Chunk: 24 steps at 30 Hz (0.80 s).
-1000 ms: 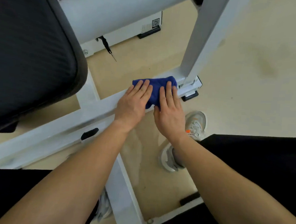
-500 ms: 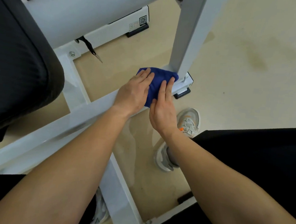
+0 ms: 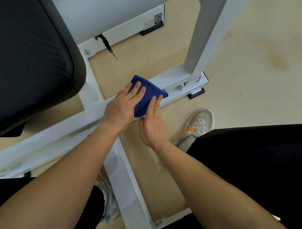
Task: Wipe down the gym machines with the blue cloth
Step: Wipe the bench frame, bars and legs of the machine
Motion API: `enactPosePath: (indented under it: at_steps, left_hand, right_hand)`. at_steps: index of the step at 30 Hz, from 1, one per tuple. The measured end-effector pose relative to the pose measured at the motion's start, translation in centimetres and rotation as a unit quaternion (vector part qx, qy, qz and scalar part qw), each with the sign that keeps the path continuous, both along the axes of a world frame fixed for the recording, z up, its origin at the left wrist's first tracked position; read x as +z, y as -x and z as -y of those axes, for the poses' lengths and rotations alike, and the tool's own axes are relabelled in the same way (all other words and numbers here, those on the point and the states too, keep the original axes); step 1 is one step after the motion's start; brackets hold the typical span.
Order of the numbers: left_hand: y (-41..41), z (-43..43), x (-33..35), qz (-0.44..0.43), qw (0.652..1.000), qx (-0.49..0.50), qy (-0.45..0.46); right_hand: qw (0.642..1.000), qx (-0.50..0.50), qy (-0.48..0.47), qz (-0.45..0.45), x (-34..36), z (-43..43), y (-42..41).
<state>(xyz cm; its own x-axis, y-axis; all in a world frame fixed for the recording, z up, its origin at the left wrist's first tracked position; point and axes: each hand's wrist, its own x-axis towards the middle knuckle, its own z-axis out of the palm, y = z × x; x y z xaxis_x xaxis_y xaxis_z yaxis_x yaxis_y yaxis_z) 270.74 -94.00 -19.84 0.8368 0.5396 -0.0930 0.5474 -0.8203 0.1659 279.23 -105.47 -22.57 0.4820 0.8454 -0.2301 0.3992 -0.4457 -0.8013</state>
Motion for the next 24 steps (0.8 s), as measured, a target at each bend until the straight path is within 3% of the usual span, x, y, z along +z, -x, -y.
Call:
enactPosePath:
  at_steps: [10,14,24]
  left_hand:
    - [-12.7,-0.2,-0.2,0.006,0.998,-0.062,0.015]
    - [-9.1,-0.6,-0.7,0.010,0.998,-0.066,0.005]
    - [3.2,0.3,0.6,0.015,0.998,0.061,0.012]
  right_hand:
    - [0.996,-0.044,0.028,0.070,-0.8,1.8,-11.0]
    - [0.999,-0.002,0.021,0.030,-0.6,1.2,-7.8]
    - [0.997,0.072,0.020,-0.022,0.5,-0.1,2.9]
